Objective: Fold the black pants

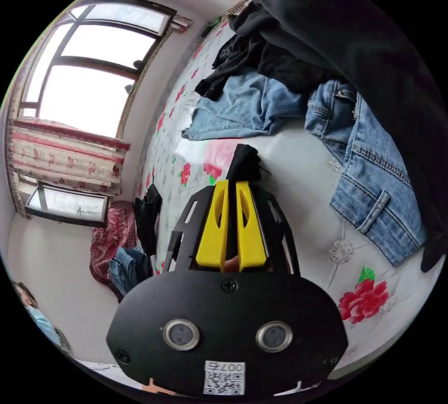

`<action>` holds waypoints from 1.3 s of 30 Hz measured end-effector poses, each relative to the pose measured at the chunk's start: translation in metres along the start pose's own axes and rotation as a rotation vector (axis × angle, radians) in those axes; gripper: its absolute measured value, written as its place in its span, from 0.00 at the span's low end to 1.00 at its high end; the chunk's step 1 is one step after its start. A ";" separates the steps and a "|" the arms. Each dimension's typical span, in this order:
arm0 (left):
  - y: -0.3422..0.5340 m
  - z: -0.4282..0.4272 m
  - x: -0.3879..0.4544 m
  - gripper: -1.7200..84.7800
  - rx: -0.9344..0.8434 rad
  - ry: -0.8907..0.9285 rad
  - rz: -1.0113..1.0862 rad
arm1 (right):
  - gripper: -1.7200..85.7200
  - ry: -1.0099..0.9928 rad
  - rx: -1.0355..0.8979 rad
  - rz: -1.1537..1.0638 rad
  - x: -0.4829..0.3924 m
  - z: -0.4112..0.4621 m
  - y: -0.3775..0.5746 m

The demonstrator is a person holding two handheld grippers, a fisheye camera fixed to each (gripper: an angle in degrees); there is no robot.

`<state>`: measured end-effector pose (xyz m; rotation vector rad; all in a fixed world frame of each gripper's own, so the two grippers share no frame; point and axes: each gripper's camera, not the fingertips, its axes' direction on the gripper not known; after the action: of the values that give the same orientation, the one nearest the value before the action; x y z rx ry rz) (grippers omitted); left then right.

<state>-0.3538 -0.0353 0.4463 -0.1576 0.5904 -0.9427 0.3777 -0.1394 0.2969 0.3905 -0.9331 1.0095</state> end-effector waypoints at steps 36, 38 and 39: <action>0.009 -0.010 0.222 0.08 -0.060 0.474 0.805 | 0.12 -0.035 -0.499 -0.969 -0.187 0.074 0.262; 0.041 0.021 0.267 0.08 -0.123 0.494 0.918 | 0.12 0.019 -0.467 -0.922 -0.166 0.062 0.247; 0.063 0.049 0.292 0.08 -0.180 0.506 0.964 | 0.12 0.061 -0.451 -0.886 -0.150 0.055 0.237</action>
<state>-0.1533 -0.2371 0.3443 0.2094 1.0827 0.0275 0.1178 -0.1380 0.1765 0.3341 -0.7792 -0.0036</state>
